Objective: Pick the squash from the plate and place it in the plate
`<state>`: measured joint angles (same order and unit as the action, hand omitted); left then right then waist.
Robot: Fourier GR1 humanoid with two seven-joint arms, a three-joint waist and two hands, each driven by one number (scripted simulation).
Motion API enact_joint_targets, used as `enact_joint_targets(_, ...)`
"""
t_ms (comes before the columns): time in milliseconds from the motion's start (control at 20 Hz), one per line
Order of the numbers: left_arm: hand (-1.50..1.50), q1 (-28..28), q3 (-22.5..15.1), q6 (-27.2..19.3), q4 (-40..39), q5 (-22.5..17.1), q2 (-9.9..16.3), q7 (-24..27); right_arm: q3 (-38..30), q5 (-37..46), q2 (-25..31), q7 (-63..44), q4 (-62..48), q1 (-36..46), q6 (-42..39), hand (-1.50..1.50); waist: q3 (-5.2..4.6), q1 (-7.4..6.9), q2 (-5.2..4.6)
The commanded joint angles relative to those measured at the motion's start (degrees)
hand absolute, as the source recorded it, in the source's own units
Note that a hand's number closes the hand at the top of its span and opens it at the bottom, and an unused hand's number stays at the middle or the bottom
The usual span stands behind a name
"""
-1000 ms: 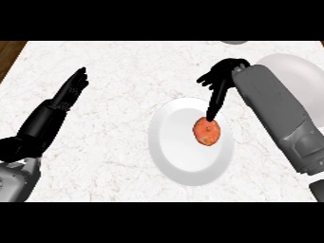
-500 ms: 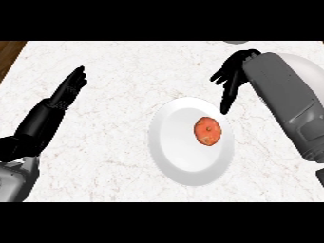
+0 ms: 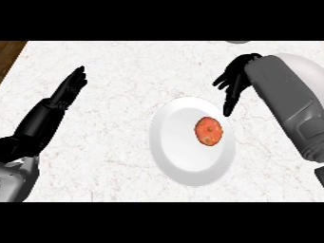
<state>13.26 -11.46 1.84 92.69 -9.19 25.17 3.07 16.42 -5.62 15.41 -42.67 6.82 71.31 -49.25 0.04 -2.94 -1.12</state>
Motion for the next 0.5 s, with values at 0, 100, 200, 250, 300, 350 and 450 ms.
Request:
enact_joint_targets(0, 0.00, 0.2, -1.1, -0.8, -1.7, 2.2, -2.2, 0.8, 0.9, 1.9, -2.9, 0.8, -0.6, -1.3, 0.1, -1.50, 0.01, 0.14, -0.08)
enact_joint_targets(100, 0.00, -2.7, -0.5, -0.3, 2.5, 2.1, -1.0, 0.4, 0.3, 1.6, -1.4, 1.3, -0.1, -1.7, -5.0, -1.50, 0.00, 0.50, 0.37)
enact_joint_targets(200, 0.00, -2.8, 1.9, 0.3, 3.0, 0.1, 0.0, -1.8, 1.8, 3.5, -3.4, 2.4, -0.2, -3.9, -3.0, -1.50, 0.02, 0.24, 0.30)
enact_joint_targets(250, 0.00, -0.9, 0.6, 0.6, -1.2, 2.0, -1.9, 0.9, 0.5, 2.5, -4.2, 1.1, -0.3, -2.1, -3.9, -1.50, -0.02, 1.08, 0.38)
enact_joint_targets(300, 0.00, -0.7, 0.9, 0.7, 1.3, 1.4, -1.1, -1.9, -0.1, 2.1, -4.3, 0.3, -2.0, -1.3, -4.4, -1.50, 0.01, 0.36, 0.20)
enact_joint_targets(350, 0.00, 1.8, 0.0, -0.9, 0.7, 2.3, -3.0, -3.9, 1.7, 4.0, -4.2, 2.9, -0.6, -4.1, -4.4, -1.50, 0.03, 0.76, 0.16)
enact_joint_targets(450, 0.00, -1.8, 1.3, 1.1, 2.2, 2.1, -1.1, -1.7, 1.0, 3.8, -5.2, 1.8, -1.1, -3.7, -4.8, -1.50, 0.00, 0.76, 0.44)
